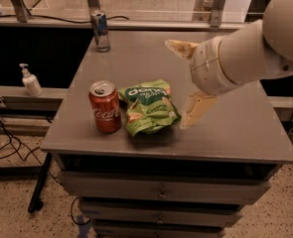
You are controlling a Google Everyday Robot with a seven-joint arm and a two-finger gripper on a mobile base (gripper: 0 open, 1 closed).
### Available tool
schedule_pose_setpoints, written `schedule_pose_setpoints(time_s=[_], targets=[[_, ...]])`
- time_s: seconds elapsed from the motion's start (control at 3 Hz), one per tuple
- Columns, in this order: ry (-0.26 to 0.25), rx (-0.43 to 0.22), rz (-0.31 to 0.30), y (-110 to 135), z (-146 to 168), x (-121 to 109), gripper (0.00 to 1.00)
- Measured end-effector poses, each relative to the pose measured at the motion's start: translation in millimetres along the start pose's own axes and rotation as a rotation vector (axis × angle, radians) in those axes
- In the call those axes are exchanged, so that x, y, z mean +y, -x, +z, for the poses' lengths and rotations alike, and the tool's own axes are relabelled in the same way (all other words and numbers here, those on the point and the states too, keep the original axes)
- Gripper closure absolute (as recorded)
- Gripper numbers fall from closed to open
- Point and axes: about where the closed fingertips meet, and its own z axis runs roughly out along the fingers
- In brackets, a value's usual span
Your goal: Move green rice chip bag near coke can
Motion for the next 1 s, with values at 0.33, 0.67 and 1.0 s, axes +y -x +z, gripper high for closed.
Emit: schedule_pose_setpoints(time_s=[0.33,0.67,1.0], targets=[[-0.09,0.087,-0.023,-26,-34,-39,0.0],[-0.165,0.155,-0.064,-52,-68,-79,0.0],[-0.186,0.16,-0.069,-51,-77,-87,0.0]])
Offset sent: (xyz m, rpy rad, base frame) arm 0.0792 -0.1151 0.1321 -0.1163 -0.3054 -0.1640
